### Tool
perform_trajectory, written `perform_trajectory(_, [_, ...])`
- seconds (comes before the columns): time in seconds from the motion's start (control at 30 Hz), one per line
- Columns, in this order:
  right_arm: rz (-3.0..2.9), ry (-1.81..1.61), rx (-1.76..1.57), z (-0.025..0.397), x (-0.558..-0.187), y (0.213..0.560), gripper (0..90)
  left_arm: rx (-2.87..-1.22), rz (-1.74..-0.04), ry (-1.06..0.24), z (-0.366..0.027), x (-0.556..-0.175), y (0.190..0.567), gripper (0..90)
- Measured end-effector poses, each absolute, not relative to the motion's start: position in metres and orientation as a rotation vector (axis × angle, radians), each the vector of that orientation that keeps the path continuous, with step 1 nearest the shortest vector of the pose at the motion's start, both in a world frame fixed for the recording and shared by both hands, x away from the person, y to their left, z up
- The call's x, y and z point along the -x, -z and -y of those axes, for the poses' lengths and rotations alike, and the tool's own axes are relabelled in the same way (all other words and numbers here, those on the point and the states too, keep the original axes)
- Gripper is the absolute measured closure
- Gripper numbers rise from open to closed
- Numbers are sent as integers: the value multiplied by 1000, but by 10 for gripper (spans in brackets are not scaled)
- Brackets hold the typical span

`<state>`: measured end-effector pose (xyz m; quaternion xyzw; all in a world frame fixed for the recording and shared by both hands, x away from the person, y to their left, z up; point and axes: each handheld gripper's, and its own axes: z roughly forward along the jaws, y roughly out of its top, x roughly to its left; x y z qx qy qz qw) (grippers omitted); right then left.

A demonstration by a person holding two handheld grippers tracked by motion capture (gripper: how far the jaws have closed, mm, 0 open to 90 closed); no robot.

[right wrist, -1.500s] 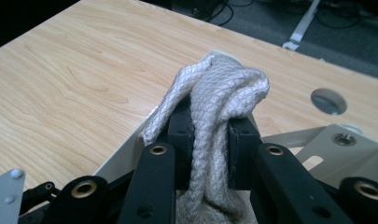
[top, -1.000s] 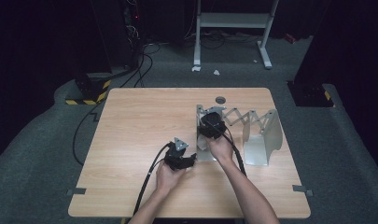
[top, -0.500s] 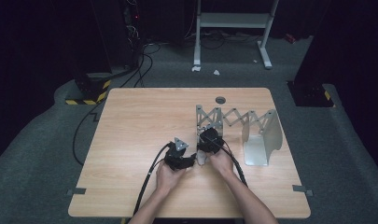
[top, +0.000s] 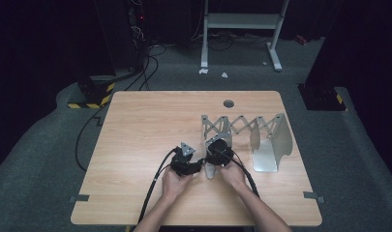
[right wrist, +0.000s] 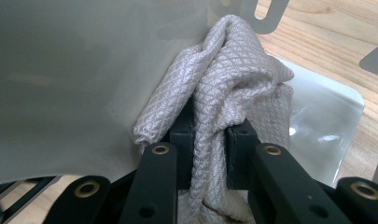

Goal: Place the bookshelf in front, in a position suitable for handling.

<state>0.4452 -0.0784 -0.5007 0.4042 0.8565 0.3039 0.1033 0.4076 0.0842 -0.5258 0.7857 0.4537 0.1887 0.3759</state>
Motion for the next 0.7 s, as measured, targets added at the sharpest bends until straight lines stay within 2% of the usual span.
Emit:
perform_trajectory(0.3, [-2481, -1040, -1148, 88, -432, 470, 775, -2010, -1162, -482, -84, -407, 526, 410])
perform_trajectory(0.57, [-2565, -927, -1124, 90, -419, 503, 770, -2008, -1162, -484, -84, -407, 526, 409])
perform_trajectory(0.7, [-2530, -949, -1148, 103, -411, 501, 770, -2011, -1161, -486, -84, -407, 526, 403])
